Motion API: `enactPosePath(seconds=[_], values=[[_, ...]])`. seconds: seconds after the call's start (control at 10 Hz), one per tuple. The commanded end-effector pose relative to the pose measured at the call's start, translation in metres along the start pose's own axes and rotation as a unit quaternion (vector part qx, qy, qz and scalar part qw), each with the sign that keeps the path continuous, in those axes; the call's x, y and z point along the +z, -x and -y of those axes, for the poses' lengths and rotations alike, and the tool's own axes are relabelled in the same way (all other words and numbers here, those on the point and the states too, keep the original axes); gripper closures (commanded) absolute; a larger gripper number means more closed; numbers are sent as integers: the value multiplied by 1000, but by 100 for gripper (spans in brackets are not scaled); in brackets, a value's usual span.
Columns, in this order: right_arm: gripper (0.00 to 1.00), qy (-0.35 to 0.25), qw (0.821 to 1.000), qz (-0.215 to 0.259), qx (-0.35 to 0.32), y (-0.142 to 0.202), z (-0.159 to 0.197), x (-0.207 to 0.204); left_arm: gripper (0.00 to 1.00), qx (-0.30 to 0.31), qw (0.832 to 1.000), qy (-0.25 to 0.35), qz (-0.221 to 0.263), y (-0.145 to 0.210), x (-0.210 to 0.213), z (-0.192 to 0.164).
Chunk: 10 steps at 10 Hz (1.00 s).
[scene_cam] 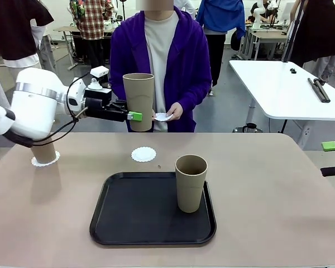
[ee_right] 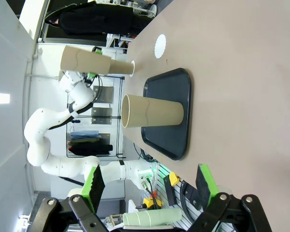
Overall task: Place coasters on the table and set cups on them.
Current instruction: Take one Reusable plastic cup from the Flat Tray and place it on a coaster set by the human.
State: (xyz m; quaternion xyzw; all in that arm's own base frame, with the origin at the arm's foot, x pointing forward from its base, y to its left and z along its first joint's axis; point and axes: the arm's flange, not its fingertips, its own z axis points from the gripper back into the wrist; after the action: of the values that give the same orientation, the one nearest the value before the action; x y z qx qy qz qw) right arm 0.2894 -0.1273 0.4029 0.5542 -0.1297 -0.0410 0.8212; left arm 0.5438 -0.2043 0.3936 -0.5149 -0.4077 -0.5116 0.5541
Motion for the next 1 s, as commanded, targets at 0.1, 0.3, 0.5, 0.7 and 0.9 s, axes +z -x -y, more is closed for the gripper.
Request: enactPosePath(seconds=[0.1,0.3,0.5,0.7,0.9], values=[[0,-6,1000,1,4,-1,-1,0,18,-6,1000,4,3,2,-2,-57],[0,-6,1000,1,4,-1,-1,0,18,-6,1000,13,-7,2,3,-86],[0,-6,1000,1,4,-1,-1,0,18,-19,999,31,-27,0,7,-94],[0,-6,1000,1,4,-1,-1,0,18,-20,1000,8,-15,8,4,-87],[0,-6,1000,1,4,-1,-1,0,18,-20,1000,8,-15,8,4,-87]])
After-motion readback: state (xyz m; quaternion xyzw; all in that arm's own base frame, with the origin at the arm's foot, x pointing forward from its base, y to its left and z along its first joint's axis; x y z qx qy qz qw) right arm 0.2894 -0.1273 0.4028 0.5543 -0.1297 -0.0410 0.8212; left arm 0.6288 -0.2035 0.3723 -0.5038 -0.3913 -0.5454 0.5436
